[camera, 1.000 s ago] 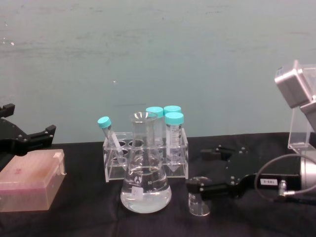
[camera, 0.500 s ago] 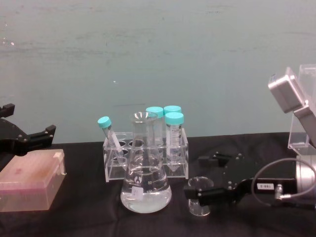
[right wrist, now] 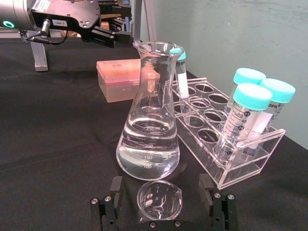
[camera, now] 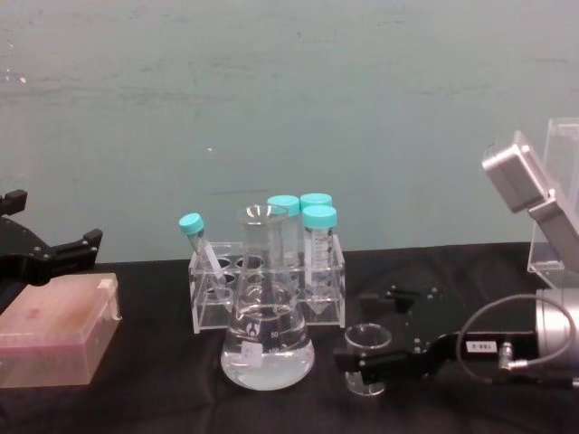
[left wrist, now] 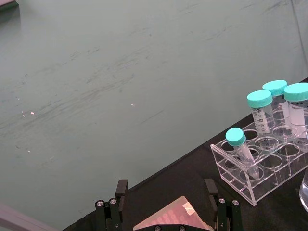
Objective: Place the experimental apparatus aside using one hand.
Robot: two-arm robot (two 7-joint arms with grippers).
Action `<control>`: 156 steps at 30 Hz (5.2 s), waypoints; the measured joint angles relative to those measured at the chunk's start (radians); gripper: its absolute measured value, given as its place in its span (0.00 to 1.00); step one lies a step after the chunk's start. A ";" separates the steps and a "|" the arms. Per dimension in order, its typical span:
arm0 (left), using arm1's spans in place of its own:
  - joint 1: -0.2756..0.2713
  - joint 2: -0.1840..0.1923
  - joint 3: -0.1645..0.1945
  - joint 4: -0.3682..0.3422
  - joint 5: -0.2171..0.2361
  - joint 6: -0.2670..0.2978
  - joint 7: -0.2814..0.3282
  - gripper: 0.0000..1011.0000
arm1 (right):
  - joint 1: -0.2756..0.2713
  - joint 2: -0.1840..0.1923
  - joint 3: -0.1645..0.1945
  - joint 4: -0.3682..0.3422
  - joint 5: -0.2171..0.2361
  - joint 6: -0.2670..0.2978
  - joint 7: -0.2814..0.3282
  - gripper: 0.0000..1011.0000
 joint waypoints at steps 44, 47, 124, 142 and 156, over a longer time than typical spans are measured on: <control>0.000 0.000 0.000 0.000 0.000 0.000 0.000 0.99 | 0.055 -0.053 -0.002 0.120 -0.020 -0.008 0.026 0.99; 0.000 0.000 0.000 0.000 0.000 0.000 0.000 0.99 | 0.055 -0.052 -0.002 0.120 -0.020 -0.008 0.026 0.99; 0.000 0.000 0.000 0.000 0.000 0.000 0.000 0.99 | 0.028 -0.035 0.079 0.056 -0.018 -0.031 -0.123 0.50; 0.000 0.000 0.000 0.000 0.000 0.000 0.000 0.99 | 0.043 -0.049 0.144 0.064 -0.074 -0.052 -0.251 0.50; 0.000 0.000 0.000 0.000 0.000 0.000 0.000 0.99 | 0.017 -0.105 0.208 0.048 -0.122 -0.002 -0.462 0.50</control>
